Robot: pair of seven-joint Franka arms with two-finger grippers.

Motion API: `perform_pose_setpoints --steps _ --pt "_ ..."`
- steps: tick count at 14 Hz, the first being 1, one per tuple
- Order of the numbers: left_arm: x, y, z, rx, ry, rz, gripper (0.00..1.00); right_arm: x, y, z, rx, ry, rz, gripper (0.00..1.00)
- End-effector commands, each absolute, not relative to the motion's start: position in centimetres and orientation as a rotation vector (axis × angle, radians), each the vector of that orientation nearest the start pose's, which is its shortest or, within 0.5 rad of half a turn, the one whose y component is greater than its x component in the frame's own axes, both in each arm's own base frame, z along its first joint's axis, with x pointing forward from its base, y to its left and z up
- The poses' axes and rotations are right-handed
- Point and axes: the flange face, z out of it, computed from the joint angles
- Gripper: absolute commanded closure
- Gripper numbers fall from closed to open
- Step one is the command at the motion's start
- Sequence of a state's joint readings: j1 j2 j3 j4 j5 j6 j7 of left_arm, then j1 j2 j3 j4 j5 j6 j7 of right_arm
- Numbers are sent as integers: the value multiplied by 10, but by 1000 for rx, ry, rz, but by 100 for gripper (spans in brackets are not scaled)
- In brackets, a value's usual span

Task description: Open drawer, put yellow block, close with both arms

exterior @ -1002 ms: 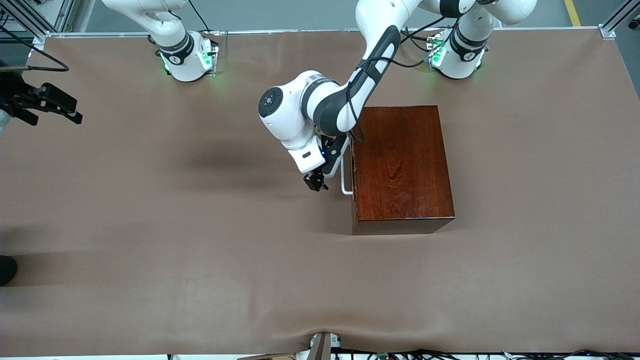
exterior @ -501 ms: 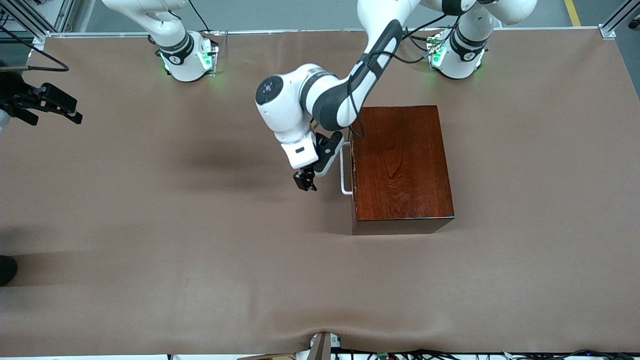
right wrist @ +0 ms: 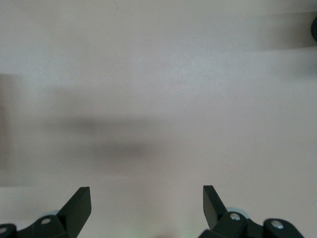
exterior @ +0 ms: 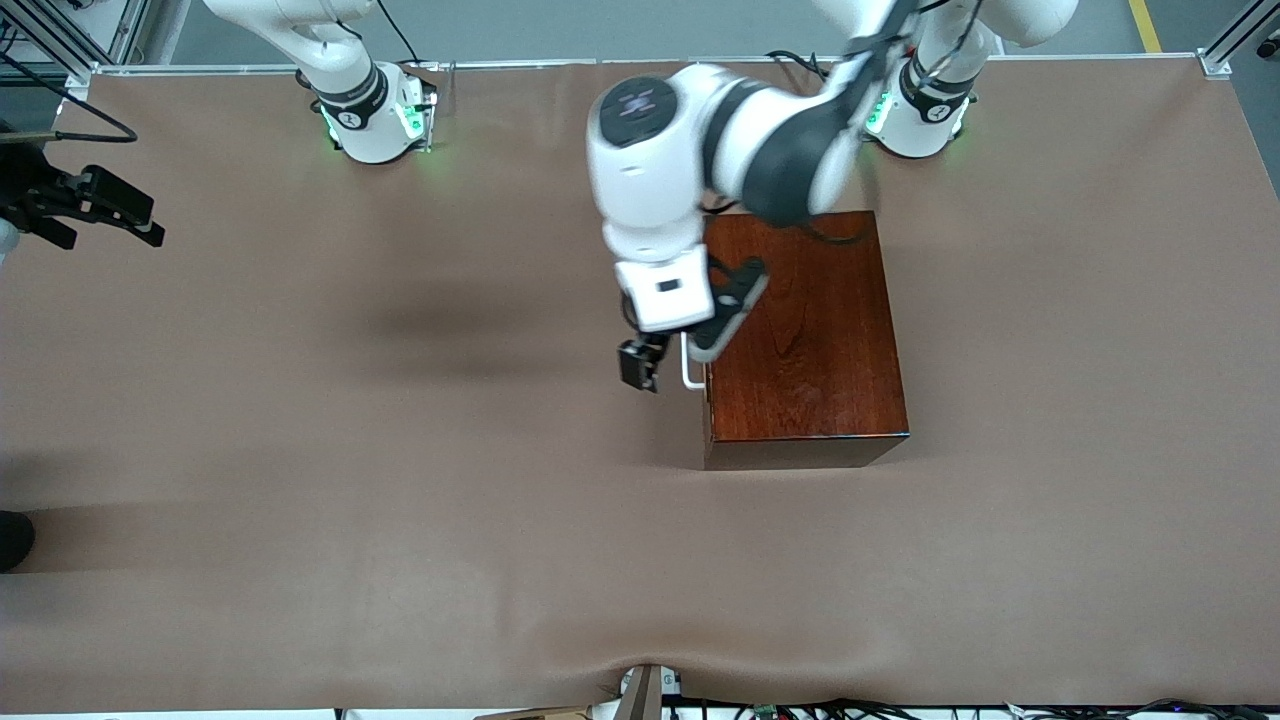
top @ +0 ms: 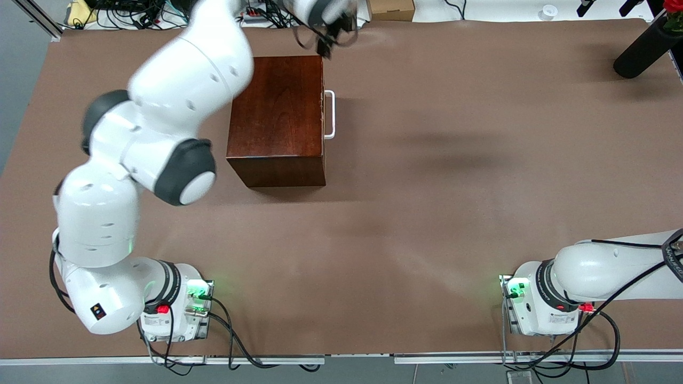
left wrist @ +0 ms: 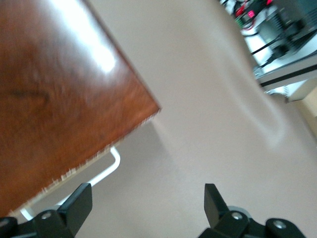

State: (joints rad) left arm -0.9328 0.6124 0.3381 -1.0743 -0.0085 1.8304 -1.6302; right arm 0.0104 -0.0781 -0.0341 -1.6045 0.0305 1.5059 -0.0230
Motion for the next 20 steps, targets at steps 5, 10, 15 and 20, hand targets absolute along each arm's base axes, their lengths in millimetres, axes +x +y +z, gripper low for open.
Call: perform_pose_setpoints --steps 5,10,15,20 --pt "598 -315 599 -2977 -1182 -145 0 521 -16 650 -3116 7 32 0" --pt "610 -197 622 -3026 -878 16 0 520 -16 649 -3115 7 39 0" --pt "609 -120 632 -3055 -685 127 0 520 -17 649 -3115 14 47 0" --pt "595 -61 636 -3114 -524 184 0 520 -15 649 -3114 9 47 0"
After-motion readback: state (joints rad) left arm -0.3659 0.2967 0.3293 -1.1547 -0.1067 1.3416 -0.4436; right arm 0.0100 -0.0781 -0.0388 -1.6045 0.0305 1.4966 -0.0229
